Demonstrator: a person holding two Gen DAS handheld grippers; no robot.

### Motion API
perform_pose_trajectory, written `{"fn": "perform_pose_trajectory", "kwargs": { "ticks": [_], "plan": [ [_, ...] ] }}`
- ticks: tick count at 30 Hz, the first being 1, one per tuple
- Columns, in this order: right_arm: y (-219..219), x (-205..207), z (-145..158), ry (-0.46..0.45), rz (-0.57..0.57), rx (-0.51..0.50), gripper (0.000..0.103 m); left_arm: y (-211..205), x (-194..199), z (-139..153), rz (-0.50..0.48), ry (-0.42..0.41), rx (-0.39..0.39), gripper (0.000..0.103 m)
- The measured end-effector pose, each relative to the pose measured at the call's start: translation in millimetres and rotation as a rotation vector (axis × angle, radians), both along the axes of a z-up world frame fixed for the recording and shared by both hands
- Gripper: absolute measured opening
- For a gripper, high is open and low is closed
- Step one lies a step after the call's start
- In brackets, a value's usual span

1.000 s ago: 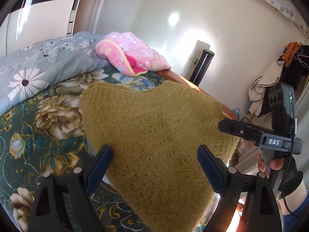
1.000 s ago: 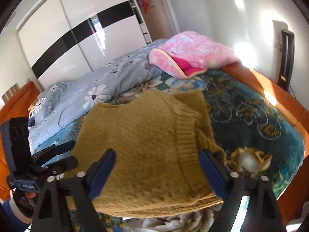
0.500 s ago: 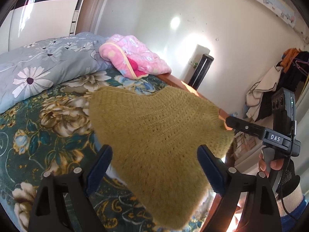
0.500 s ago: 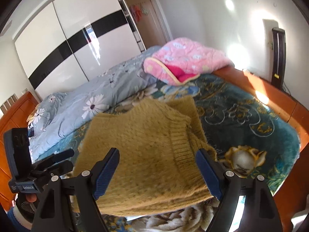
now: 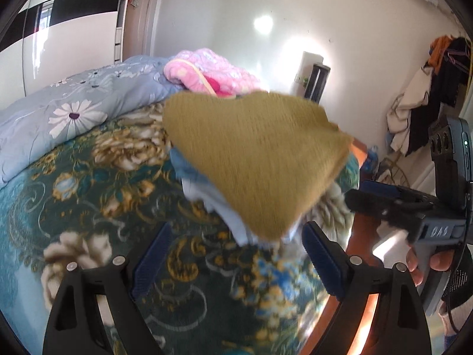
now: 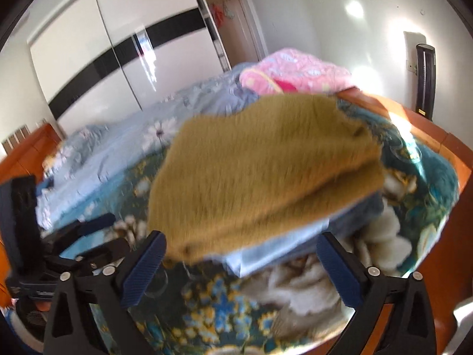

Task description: Fold clothes

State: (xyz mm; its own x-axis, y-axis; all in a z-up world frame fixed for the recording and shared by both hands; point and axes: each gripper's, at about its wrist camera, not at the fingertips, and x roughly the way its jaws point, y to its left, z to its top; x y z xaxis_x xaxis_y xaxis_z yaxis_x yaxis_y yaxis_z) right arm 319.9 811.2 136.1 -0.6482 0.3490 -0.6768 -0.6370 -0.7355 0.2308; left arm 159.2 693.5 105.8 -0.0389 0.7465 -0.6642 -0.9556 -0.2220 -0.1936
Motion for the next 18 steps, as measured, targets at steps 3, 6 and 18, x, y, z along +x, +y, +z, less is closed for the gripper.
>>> {"fn": "perform_pose_trajectory", "kwargs": {
  "ticks": [3, 6, 18],
  "plan": [
    [-21.8, 0.7, -15.8, -0.042, -0.004, 0.002, 0.103, -11.6, 8.2, -9.5, 0.005, 0.003, -0.012, 0.09],
    [-35.6, 5.3, -24.5, -0.064, -0.032, 0.01, 0.103, -22.7, 12.8, -17.1, 0.026, -0.009, -0.009, 0.091],
    [-79.4, 15.0, -46.6, -0.169, -0.175, 0.113, 0.103, -54.6, 21.1, -45.0, 0.148, 0.042, -0.056, 0.092]
  ]
}}
